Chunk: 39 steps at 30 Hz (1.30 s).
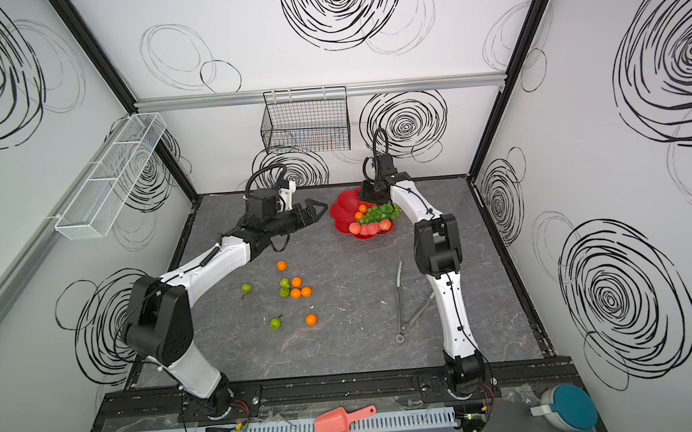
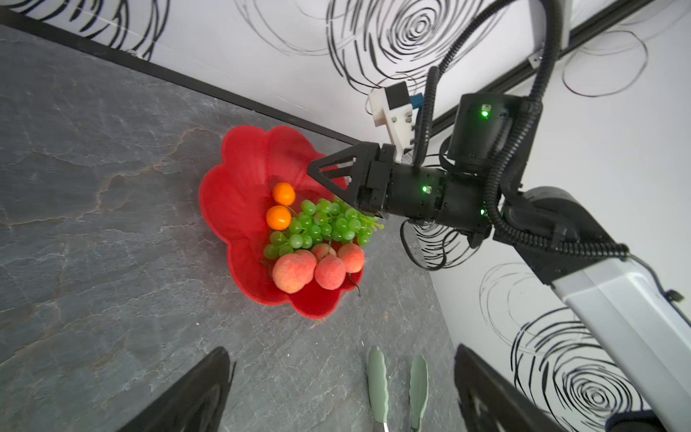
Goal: Place and organize the fake fruits in the fruit bowl
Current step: 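Lower the kumquat into the bowl and open the right gripper, then move the right gripper back to the kumquat cluster and grasp a kumquat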
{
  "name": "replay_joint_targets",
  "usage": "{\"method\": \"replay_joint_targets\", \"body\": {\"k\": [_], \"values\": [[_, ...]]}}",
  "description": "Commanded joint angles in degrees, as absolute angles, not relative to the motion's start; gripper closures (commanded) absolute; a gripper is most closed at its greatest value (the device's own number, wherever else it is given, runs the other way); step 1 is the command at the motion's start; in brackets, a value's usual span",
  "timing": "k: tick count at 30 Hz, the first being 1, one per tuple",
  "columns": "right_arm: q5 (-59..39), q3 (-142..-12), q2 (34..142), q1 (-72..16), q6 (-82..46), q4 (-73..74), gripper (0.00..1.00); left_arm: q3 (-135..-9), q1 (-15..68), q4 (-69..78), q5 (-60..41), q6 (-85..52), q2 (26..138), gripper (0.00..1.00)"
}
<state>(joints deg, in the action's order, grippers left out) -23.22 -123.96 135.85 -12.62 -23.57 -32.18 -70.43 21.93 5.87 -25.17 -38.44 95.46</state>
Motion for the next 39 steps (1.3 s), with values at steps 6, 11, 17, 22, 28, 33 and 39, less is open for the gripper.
{"method": "replay_joint_targets", "body": {"k": [6,11,17,22,28,33,39], "values": [[-23.61,-99.75,114.59,-12.99,-22.74,-22.94,0.53,-61.87,22.57,0.61,-23.06,-34.43,82.71,0.04],[-23.58,-85.25,104.75,-14.21,-24.21,-16.84,0.53,-56.16,22.58,-3.22,-21.49,-33.49,75.01,0.04],[-22.20,-72.63,95.96,-17.82,-22.14,-13.75,0.53,-48.54,22.23,-6.29,-20.42,-33.21,66.66,0.04],[-18.16,-66.12,91.56,-23.71,-20.20,-13.30,0.53,-42.07,21.34,-9.07,-18.74,-32.87,59.57,0.04],[-15.79,-62.27,92.12,-33.84,-19.74,-12.79,0.53,-32.47,20.39,-9.11,-15.96,-36.94,48.46,0.04],[-13.01,-63.59,96.01,-42.27,-21.37,-12.92,0.53,-28.67,19.87,-12.74,-13.73,-40.04,41.23,0.04],[-10.55,-69.22,102.40,-49.78,-23.94,-13.37,0.53,-27.41,15.89,-18.09,-11.87,-41.04,37.30,0.04]]}}
